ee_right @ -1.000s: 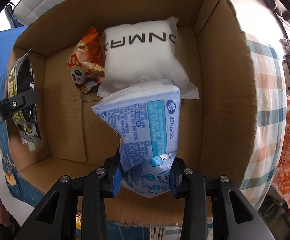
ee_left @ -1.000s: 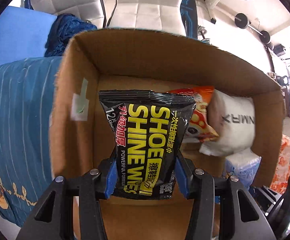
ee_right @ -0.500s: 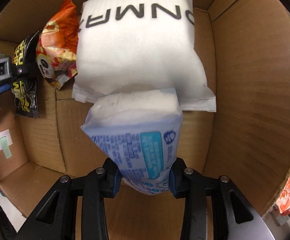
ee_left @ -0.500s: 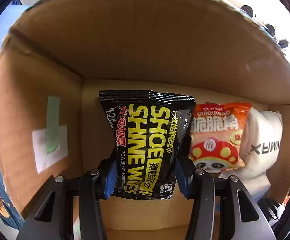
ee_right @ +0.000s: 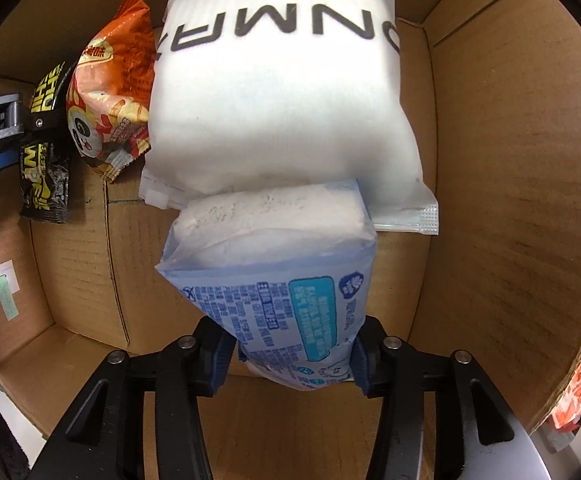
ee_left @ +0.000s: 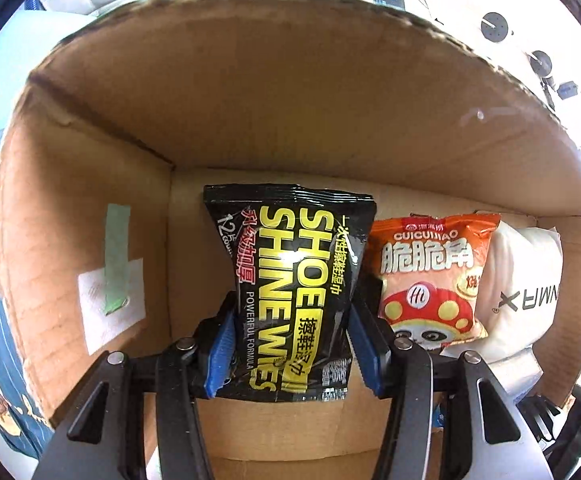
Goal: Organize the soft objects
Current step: 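Carry both packs into the box and lower them beside the others, then open both tools to release the packs and lift out of the box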
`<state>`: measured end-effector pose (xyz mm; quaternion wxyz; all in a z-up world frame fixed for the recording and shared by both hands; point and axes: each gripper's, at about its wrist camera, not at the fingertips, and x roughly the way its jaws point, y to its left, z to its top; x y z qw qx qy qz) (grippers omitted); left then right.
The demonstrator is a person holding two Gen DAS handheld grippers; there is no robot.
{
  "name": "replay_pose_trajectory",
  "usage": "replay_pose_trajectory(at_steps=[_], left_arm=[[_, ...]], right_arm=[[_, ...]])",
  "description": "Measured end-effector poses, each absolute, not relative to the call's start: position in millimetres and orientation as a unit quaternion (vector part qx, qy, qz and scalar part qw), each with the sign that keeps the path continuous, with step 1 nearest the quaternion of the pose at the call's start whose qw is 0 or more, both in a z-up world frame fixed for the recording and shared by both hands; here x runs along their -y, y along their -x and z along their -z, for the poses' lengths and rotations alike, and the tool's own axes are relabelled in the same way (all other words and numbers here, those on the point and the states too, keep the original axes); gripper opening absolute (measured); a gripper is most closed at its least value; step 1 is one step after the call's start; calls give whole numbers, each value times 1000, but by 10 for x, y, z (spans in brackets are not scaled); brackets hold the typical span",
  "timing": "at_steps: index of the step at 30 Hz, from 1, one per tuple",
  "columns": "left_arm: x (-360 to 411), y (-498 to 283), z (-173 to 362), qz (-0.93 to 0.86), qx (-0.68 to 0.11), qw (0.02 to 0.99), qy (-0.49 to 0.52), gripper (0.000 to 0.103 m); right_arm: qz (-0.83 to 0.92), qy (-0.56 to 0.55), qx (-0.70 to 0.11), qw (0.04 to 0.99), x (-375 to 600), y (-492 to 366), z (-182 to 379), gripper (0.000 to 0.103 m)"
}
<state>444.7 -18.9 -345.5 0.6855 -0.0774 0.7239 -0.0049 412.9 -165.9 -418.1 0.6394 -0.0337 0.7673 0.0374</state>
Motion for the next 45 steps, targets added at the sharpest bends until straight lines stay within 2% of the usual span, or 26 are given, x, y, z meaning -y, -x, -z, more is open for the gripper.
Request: replay_pose_trajectory(at_steps=[9, 11, 13, 15, 16, 19, 22, 23, 45], left_arm=[[82, -4202, 3198, 6, -706, 704, 80, 58], [63, -4130, 3103, 9, -699, 711, 79, 66], [116, -4057, 3010, 11, -692, 718, 74, 80], [98, -4044, 2916, 7, -685, 725, 66, 92], [118, -4042, 2854, 6, -681, 729, 63, 93], [114, -3941, 2745, 5, -674, 736, 59, 94], [145, -3878, 2655, 4, -670, 741, 56, 97], [140, -3901, 2628, 4, -668, 742, 56, 97], [162, -2679, 1595, -10, -570, 821, 33, 97]], right_arm=[[-48, 19, -759, 649, 1645, -4129, 3991, 60], [-49, 14, -756, 653, 1650, -4127, 3924, 64], [-51, 9, -750, 660, 1671, -4114, 3838, 66], [-54, 4, -744, 666, 1683, -4117, 3756, 76], [-55, 4, -741, 669, 1692, -4118, 3715, 82], [-55, 7, -732, 679, 1689, -4090, 3587, 86], [-57, 9, -726, 685, 1688, -4035, 3489, 101], [-57, 12, -722, 689, 1619, -3972, 3396, 103], [-85, 3, -644, 760, 1798, -2994, 2389, 103]])
